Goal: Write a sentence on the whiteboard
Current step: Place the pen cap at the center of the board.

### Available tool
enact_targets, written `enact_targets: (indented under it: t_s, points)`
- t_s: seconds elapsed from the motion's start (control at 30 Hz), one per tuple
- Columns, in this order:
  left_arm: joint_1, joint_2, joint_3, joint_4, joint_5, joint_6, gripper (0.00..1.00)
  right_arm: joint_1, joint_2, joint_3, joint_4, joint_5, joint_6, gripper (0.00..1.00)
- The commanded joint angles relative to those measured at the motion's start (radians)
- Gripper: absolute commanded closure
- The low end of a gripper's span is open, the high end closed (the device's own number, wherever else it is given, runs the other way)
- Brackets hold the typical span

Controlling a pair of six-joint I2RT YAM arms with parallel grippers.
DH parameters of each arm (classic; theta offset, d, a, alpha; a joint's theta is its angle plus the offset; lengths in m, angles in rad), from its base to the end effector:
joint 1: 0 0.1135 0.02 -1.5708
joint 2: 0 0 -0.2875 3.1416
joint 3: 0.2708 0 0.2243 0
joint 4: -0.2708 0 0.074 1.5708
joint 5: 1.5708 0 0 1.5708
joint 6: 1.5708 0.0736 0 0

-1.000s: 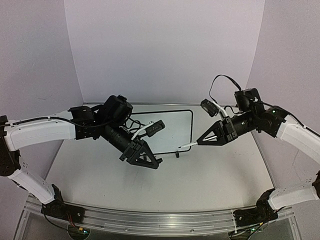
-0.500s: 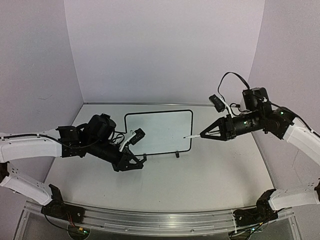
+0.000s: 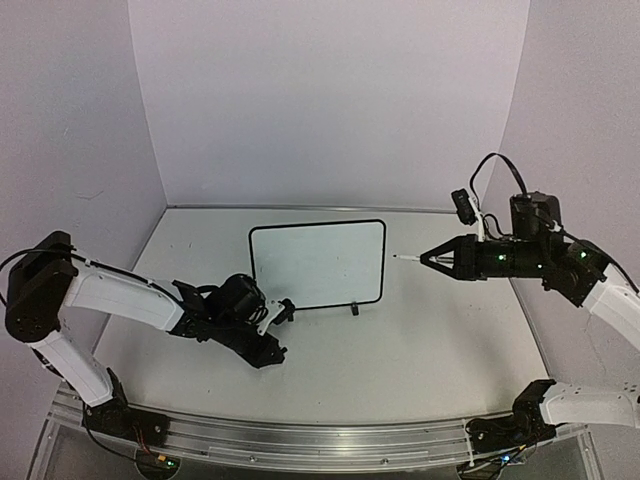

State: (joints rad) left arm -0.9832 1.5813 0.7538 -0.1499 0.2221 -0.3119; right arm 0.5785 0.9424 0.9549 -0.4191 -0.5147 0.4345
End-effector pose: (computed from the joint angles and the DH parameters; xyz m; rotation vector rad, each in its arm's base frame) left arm 0.1500 -0.2545 0.1616 0.9776 2.5224 -0.7391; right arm 0.1419 0.1359 0.3542 -0.5091 2.0493 1.1432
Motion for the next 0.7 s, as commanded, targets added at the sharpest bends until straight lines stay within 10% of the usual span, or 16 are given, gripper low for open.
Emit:
enact_targets:
  t_s: [0.0,0.67]
  points:
    - [-0.008,0.063,0.049,0.013,-0.033,0.004,0.9,-0.001,-0.006,-0.013,0.049,0.052,0.01,1.0]
    - [-0.01,0.028,0.043,-0.031,-0.086,-0.004,0.45,-0.002,-0.038,-0.046,0.048,0.085,0.012,1.0]
